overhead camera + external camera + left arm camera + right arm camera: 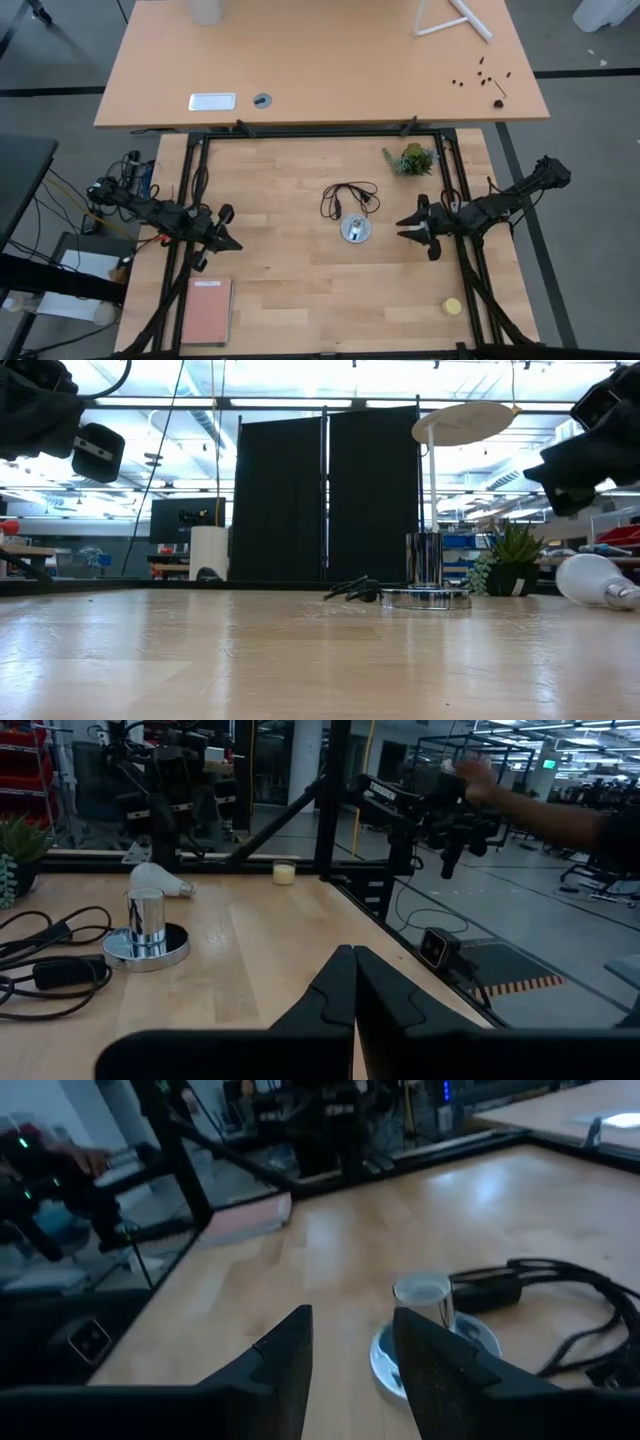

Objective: Screw lightbulb
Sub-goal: Return to Home Position

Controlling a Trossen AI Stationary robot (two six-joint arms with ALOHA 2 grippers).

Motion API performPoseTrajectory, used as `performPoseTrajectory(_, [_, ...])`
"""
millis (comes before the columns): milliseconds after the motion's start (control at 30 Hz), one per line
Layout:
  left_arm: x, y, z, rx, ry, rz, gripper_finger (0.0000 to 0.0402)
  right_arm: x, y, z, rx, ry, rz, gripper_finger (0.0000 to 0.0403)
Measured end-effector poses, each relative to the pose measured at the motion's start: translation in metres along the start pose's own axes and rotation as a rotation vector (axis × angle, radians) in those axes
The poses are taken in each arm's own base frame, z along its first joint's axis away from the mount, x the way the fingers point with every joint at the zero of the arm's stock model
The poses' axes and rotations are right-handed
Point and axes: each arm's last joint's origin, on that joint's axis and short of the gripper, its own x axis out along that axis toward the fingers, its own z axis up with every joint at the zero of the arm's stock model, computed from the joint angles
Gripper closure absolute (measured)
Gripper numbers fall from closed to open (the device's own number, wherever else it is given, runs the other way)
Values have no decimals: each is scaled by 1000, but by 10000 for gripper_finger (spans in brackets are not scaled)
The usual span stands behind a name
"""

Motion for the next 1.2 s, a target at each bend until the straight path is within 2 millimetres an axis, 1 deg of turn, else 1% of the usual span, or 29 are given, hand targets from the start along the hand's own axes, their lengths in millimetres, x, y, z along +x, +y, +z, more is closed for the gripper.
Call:
performPoseTrajectory(367, [0, 0, 1, 0, -11, 8, 394, 0, 1, 3, 15, -32, 12, 254])
performPoseTrajectory(1200, [0, 0, 2, -1, -24, 9, 394, 0, 1, 3, 15, -32, 11, 254])
